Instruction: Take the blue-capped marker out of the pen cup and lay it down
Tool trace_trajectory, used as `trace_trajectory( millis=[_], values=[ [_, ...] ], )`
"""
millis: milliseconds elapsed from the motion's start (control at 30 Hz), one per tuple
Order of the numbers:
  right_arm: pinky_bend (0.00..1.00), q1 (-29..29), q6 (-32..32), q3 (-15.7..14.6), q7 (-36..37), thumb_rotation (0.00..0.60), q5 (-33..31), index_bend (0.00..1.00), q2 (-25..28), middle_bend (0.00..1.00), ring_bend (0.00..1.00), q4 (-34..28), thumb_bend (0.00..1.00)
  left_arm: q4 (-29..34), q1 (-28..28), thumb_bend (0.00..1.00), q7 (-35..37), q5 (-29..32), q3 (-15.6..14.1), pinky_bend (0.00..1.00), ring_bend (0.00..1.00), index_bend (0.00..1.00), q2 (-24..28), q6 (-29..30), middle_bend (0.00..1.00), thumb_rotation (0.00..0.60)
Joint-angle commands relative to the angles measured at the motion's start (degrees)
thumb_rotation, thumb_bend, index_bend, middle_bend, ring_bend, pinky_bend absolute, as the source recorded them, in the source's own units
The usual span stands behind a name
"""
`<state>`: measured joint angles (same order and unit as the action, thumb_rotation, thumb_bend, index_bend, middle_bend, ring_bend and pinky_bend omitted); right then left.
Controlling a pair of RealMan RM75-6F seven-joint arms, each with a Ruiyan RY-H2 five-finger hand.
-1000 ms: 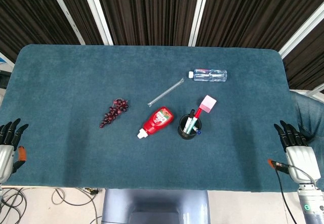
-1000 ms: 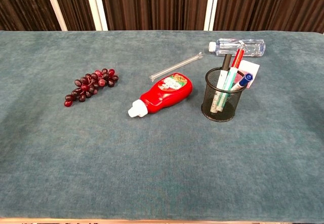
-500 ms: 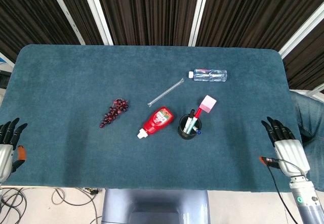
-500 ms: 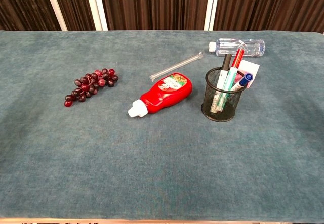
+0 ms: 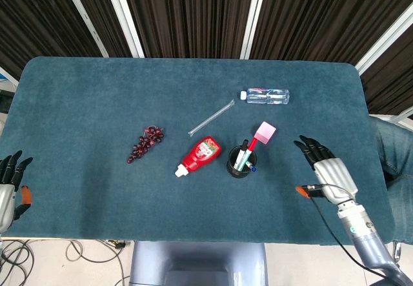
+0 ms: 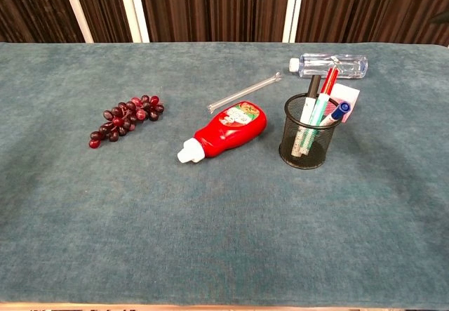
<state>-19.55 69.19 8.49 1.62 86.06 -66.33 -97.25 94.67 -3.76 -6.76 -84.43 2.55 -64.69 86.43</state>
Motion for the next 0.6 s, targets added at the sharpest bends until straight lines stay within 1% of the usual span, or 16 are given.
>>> trace_trajectory(
  millis=[33,200,333,500,600],
  values=[
    [0.17,-1.4,-1.0,0.8,-1.3,0.6,-1.4,0.13,-2.2,0.0,0.08,-0.4,0.22,0.2,0.0,0.71,-0.1,0.2,0.1,0.08,0.0,0.11,0.1,-0.1,0.0,0.6],
    [0.17,-2.6,-0.5,1.2,-3.0,0.6,-2.1,0.18,-6.6,0.0,0.08,0.4,0.29,0.8,0.0,0.71,0.5,1.2,0.2,0.08,0.0,0.11,0.2,-0.8,0.0,0.6],
    [0.17,-4.1,-1.5,2.0,-4.3,0.6,-3.9,0.22,-9.9,0.0,0.08,2.4,0.34,1.6,0.1,0.71,0.7,2.2,0.5,0.08,0.0,0.11,0.5,-1.0,0.0,0.6],
    [0.17,-5.2,-1.3,2.6,-6.1,0.6,-5.6,0.3,-13.7,0.0,0.08,5.1,0.37,1.9,0.1,0.71,0.6,2.7,0.6,0.08,0.0,0.11,0.6,-1.2,0.0,0.6],
    [0.17,-5.5,-0.8,2.6,-6.7,0.6,-6.0,0.34,-15.3,0.0,0.08,5.8,0.38,2.1,0.0,0.71,0.6,3.0,0.7,0.08,0.0,0.11,0.6,-1.5,0.0,0.6]
  ],
)
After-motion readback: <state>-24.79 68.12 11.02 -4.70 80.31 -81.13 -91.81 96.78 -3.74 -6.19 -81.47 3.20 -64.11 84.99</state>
